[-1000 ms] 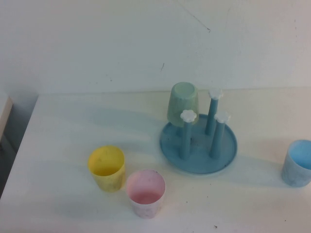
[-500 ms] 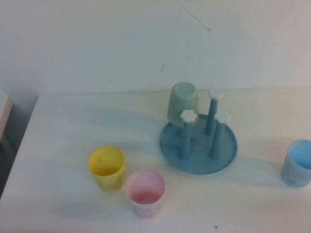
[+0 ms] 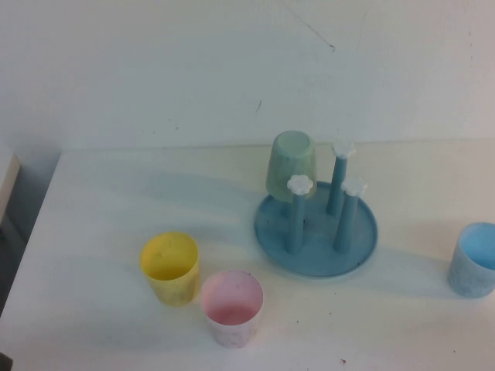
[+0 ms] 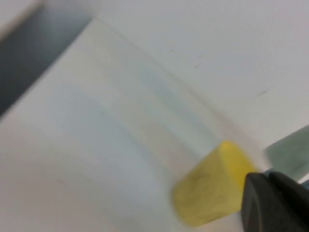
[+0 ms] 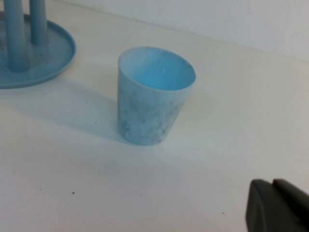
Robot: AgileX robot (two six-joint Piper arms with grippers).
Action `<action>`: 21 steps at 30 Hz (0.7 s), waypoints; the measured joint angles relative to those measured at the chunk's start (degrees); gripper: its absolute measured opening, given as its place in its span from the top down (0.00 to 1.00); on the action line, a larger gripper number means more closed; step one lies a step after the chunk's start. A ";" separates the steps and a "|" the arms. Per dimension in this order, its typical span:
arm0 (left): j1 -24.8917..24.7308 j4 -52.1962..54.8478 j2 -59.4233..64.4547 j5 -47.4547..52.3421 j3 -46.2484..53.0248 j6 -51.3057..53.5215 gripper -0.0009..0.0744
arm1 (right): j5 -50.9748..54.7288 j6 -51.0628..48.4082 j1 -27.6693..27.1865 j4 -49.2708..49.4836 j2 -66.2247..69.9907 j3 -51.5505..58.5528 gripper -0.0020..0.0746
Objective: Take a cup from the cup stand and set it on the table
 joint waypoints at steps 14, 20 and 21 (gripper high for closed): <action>-0.61 -9.27 2.51 0.85 -6.18 12.04 0.99 | 0.00 0.00 0.00 0.00 0.00 0.00 0.98; -0.90 -0.63 22.98 24.86 -32.13 25.52 0.99 | 0.00 0.00 0.00 0.00 0.00 0.00 0.98; -0.90 -1.06 27.19 28.72 -37.00 29.55 0.99 | 0.00 0.00 0.00 0.00 0.00 0.00 0.98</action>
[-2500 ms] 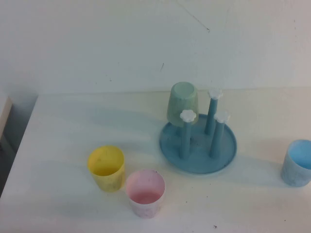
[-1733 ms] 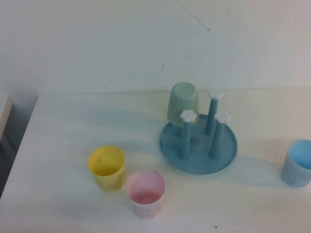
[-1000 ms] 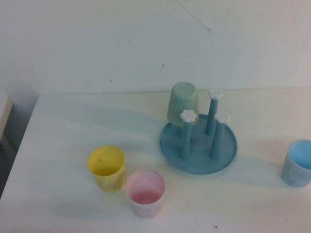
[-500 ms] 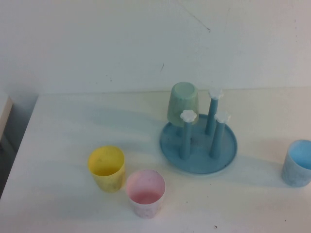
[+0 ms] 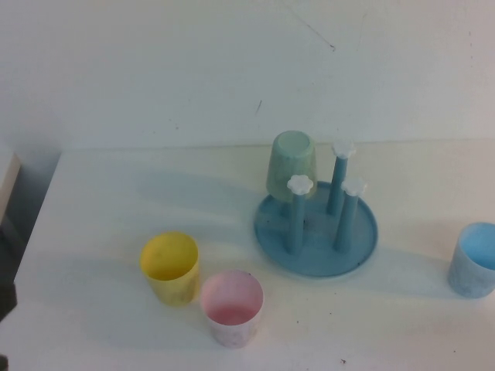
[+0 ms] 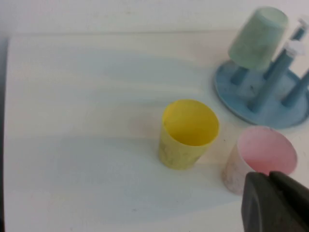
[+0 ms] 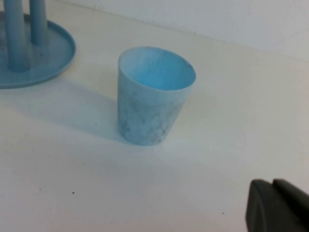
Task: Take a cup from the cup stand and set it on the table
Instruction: Pick up the cup from the rack
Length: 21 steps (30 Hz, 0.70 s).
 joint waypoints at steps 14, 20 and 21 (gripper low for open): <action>-13.04 2.83 47.49 17.01 -46.48 21.35 0.99 | 0.00 0.00 0.00 0.00 0.00 0.00 0.98; -29.53 24.24 61.14 18.18 -59.81 9.52 0.98 | 0.00 0.00 0.00 0.00 0.00 0.00 0.98; -31.25 27.04 63.63 18.64 -61.99 7.76 0.95 | 0.00 0.00 0.00 0.00 0.00 0.00 0.98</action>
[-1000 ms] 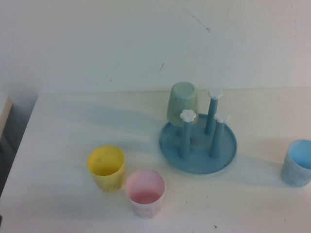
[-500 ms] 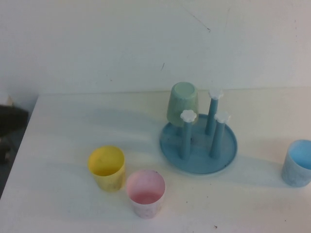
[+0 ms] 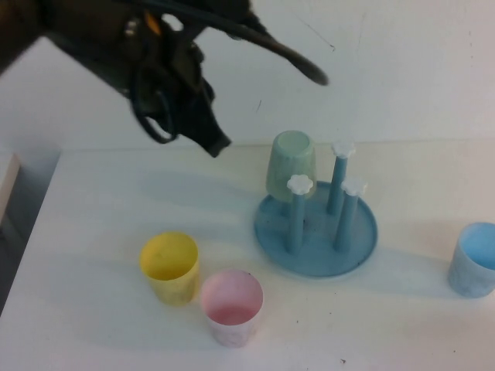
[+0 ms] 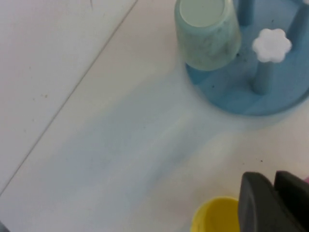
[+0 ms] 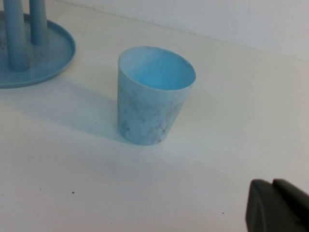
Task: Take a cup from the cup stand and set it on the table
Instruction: Pick up the cup from the rack
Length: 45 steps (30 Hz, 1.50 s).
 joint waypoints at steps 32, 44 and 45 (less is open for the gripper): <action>-1.16 -3.22 35.11 -6.34 -26.69 -12.98 0.07 | 0.00 0.00 0.00 0.00 0.00 0.00 0.98; -0.29 -7.47 39.23 -7.36 -26.69 -11.89 0.07 | 0.00 0.00 0.00 0.00 0.00 0.00 0.98; -0.29 -7.47 39.70 -7.62 -26.69 -11.89 0.07 | 0.09 0.00 0.00 -0.02 0.00 0.00 0.98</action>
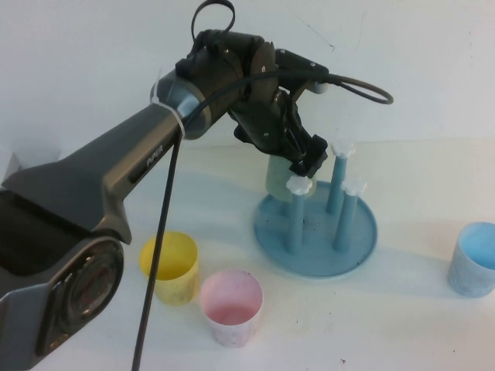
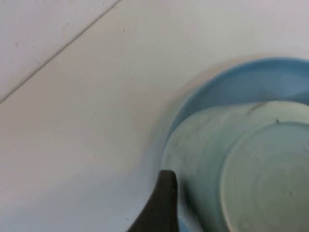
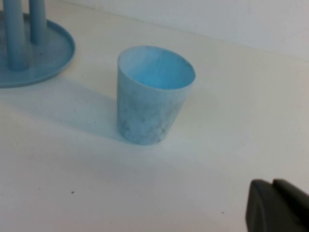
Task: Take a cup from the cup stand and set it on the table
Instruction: Pick up the cup from the rack
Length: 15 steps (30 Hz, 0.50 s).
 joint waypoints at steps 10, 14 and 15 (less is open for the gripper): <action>0.00 0.10 0.74 -1.45 -0.18 0.14 0.24 | 0.00 0.00 0.00 0.00 0.00 0.00 0.98; 0.00 0.10 0.74 0.88 -3.20 0.28 0.24 | 0.00 0.00 0.00 0.00 0.00 0.00 0.98; 0.00 0.10 0.62 1.58 -4.50 0.34 0.24 | 0.00 0.00 0.00 0.00 0.00 0.00 0.98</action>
